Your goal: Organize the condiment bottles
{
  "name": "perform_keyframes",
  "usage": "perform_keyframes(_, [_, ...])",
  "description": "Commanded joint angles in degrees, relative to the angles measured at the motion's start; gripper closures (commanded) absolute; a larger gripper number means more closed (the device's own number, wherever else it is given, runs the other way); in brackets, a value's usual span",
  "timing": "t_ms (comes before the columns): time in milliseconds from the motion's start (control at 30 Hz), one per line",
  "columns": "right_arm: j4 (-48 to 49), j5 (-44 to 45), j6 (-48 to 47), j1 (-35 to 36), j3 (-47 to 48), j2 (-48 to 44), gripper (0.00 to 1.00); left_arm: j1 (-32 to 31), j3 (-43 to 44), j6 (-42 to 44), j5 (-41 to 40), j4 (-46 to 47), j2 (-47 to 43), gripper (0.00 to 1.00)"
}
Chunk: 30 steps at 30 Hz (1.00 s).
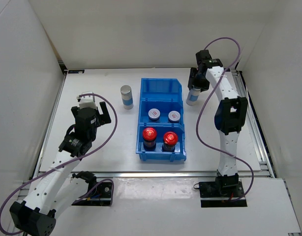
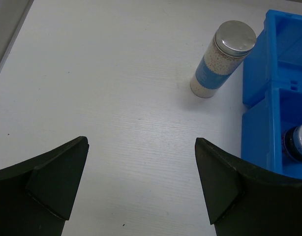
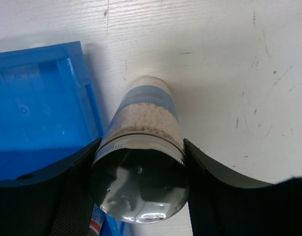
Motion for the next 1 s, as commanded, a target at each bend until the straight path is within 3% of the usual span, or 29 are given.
perform_keyframes(0, [1.9,3.2,0.3,0.5,0.1,-7.8,0.86,-0.2,0.9,0.3,0.2,0.8,-1.1,0.00])
perform_keyframes(167, [8.3,10.9,-2.1,6.2,-4.9,-16.9,0.92,-0.2,0.9,0.3,0.2,0.8,-1.1,0.00])
perform_keyframes(300, [10.5,11.5,-4.1,11.0,-2.8,-18.2,0.93,-0.2,0.9,0.3,0.2,0.8,-1.1,0.00])
perform_keyframes(667, [5.0,5.3,-4.0,15.6,7.3,-6.0,0.94,-0.8,0.9,0.3,0.2,0.8,-0.1,0.00])
perform_keyframes(900, [5.0,4.8,-3.4,15.6,6.5,-2.3,0.88,-0.8,0.9,0.3,0.2,0.8,-0.1,0.00])
perform_keyframes(967, [5.0,4.2,-3.4,15.6,6.5,-1.7,0.76,-0.8,0.9,0.8,0.2,0.8,-0.1,0.00])
